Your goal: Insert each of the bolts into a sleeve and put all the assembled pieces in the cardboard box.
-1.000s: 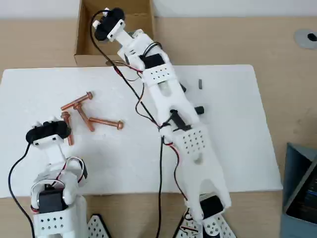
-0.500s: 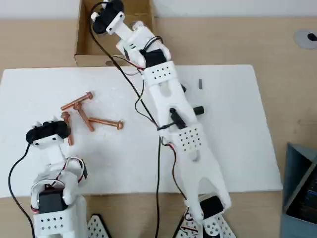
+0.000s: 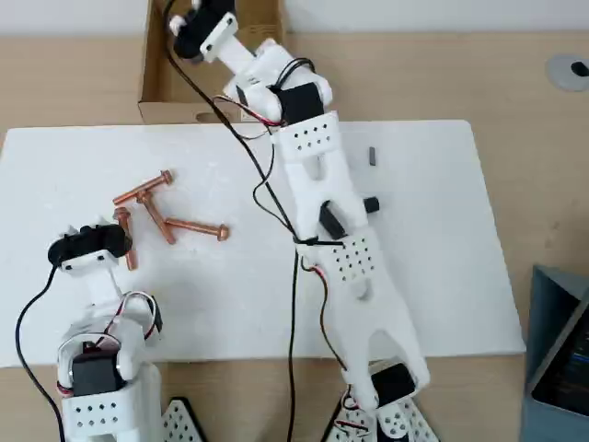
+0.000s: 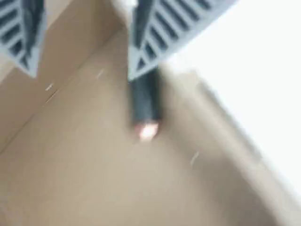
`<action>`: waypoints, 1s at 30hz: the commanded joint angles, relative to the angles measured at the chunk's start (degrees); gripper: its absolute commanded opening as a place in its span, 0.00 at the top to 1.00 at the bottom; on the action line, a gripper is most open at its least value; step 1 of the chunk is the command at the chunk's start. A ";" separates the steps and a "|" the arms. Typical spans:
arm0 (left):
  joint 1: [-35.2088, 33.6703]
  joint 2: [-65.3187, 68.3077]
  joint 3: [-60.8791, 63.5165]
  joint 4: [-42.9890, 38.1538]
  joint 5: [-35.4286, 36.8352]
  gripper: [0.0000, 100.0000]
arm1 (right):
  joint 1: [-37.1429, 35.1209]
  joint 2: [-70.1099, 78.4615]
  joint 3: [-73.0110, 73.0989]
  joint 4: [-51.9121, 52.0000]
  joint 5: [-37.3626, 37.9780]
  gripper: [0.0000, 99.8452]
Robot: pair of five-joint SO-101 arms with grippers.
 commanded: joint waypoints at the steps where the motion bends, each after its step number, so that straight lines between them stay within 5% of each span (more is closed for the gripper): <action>1: -0.79 -0.31 -0.53 -0.97 0.09 1.00 | 1.27 -7.52 -2.68 5.80 0.09 0.85; 12: -0.79 -0.31 -0.53 -0.97 0.09 1.00 | 1.27 -14.73 -2.68 25.23 0.09 0.85; 20: -0.79 -0.31 -0.53 -0.97 0.09 1.00 | 3.38 -20.70 -1.01 25.67 0.09 0.85; 30: -0.79 -0.31 -0.53 -0.97 0.09 1.00 | 4.44 -49.45 34.15 25.58 0.09 0.85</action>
